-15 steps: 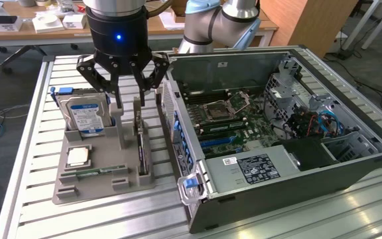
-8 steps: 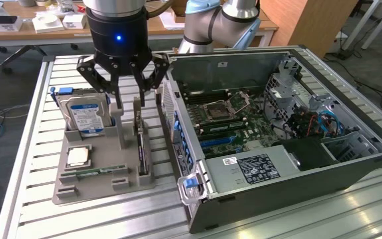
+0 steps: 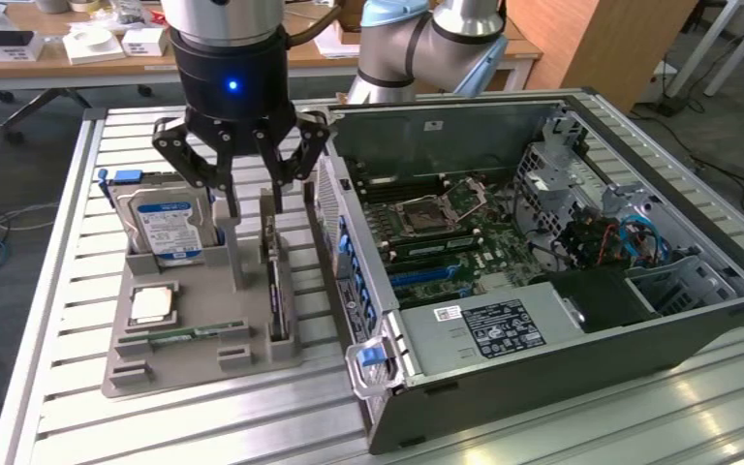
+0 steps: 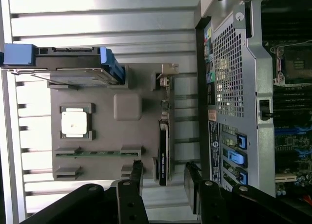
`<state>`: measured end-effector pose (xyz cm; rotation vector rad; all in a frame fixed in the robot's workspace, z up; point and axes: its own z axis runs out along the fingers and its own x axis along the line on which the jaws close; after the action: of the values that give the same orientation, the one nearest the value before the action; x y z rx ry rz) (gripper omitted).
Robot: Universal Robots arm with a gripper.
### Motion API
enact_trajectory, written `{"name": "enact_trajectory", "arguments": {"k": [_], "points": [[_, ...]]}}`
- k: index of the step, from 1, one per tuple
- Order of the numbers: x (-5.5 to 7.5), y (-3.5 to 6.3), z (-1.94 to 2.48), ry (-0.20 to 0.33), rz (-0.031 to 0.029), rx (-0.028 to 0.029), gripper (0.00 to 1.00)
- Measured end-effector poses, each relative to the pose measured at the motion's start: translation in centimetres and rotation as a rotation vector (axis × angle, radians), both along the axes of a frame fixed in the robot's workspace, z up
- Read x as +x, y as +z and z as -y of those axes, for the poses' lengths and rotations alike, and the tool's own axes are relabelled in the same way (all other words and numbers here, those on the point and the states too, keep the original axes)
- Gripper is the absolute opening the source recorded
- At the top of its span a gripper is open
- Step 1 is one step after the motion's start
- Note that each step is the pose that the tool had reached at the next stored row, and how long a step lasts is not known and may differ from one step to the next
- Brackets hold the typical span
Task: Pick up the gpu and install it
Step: 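Pick up the gpu and move the gpu toward the slot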
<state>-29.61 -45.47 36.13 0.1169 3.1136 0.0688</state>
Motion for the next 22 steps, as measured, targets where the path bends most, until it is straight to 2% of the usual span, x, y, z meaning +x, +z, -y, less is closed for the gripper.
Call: {"name": "enact_trajectory", "arguments": {"k": [8,20,22], "points": [[0.0,-0.06,0.0,0.0,0.0,0.0002,0.47],[0.0,-0.8,0.0,0.0,-0.0001,0.0,0.47],[0.0,-0.84,0.0,0.0,0.0,0.0016,0.47]]}}
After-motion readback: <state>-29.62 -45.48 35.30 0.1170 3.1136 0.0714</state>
